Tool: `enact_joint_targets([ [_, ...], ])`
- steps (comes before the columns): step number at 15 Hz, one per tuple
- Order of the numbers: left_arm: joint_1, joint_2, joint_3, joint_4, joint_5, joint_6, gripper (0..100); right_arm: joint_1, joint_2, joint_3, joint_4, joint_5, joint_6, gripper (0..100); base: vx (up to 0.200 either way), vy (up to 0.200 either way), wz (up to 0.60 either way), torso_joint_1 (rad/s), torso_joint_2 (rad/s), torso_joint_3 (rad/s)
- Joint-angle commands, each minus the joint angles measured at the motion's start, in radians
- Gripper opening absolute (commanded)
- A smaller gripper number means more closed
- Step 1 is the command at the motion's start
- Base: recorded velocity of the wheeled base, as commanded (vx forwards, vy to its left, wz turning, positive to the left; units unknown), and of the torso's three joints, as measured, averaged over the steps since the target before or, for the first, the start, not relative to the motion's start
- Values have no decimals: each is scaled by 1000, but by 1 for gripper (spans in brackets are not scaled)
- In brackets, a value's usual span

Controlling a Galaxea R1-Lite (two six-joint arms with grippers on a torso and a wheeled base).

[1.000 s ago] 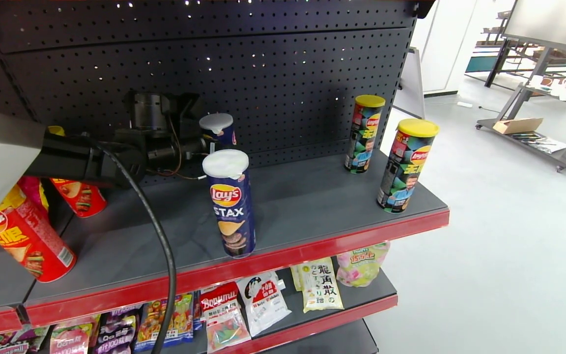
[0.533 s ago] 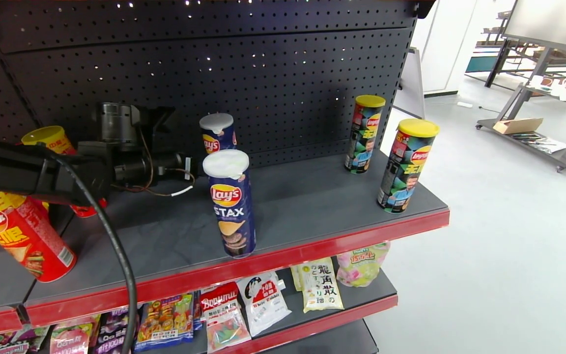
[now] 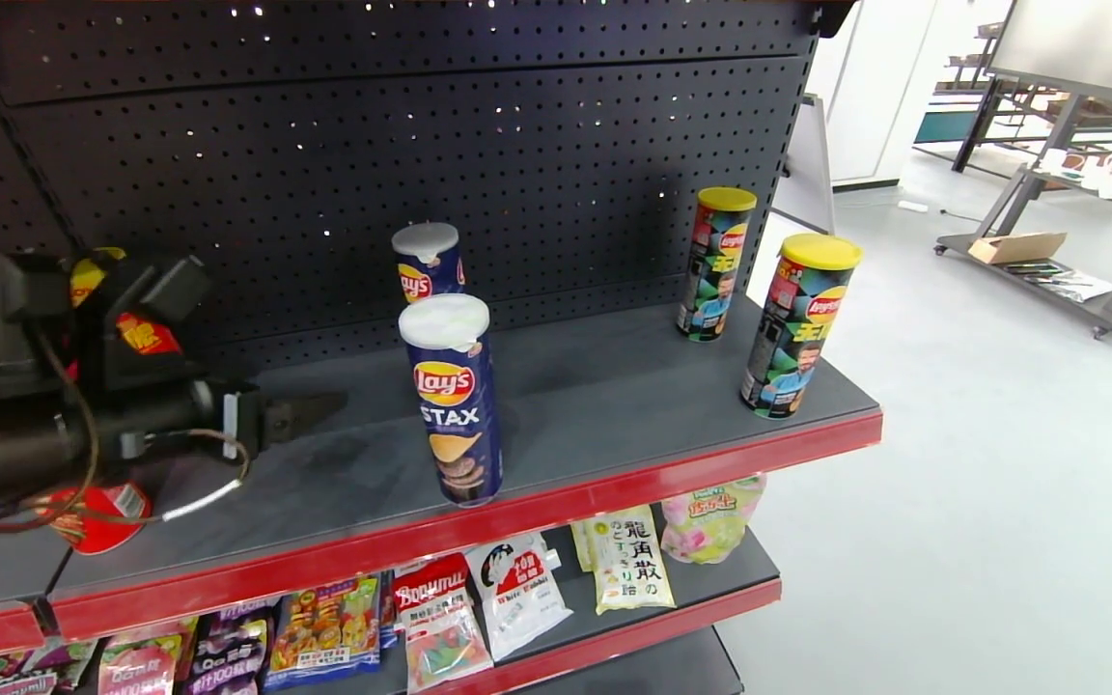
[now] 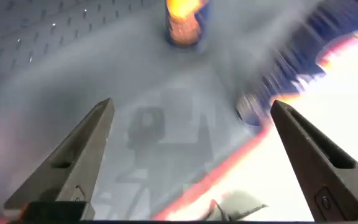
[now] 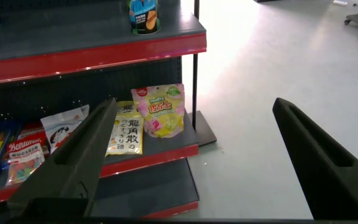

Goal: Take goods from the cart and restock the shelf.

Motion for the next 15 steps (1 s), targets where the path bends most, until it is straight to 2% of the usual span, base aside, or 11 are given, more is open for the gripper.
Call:
enact_joint_targets([
  [1,5,-547,263,113,-11,-6,100,0,1,0,-1,0,0,100,0,0,0,0,0,0],
  [2,19,-644,296,115,-8,-34,100,0,1,0,-1,0,0,100,0,0,0,0,0,0],
  [5,56,-894,374,182,22,-49,100,0,1,0,-1,0,0,100,0,0,0,0,0,0],
  [6,64,-967,377,245,64,-51,100,0,1,0,-1,0,0,100,0,0,0,0,0,0],
  [7,74,-1067,377,371,193,-74,100,0,1,0,1,0,0,100,0,0,0,0,0,0],
  [8,73,-1107,380,411,240,-104,100,0,1,0,-1,0,0,100,0,0,0,0,0,0],
  [9,73,-1152,383,446,259,-114,100,0,1,0,-1,0,0,100,0,0,0,0,0,0],
  [11,74,-1280,398,526,268,-106,100,0,1,0,-1,0,0,100,0,0,0,0,0,0],
  [12,76,-1337,401,595,282,-83,100,0,1,0,-1,0,0,100,0,0,0,0,0,0],
  [14,76,-1337,400,601,328,-81,100,0,1,0,-1,0,-6,100,0,0,0,0,0,0],
  [15,77,-1337,401,603,332,-48,100,0,1,0,1,0,-7,100,0,0,0,0,0,0],
])
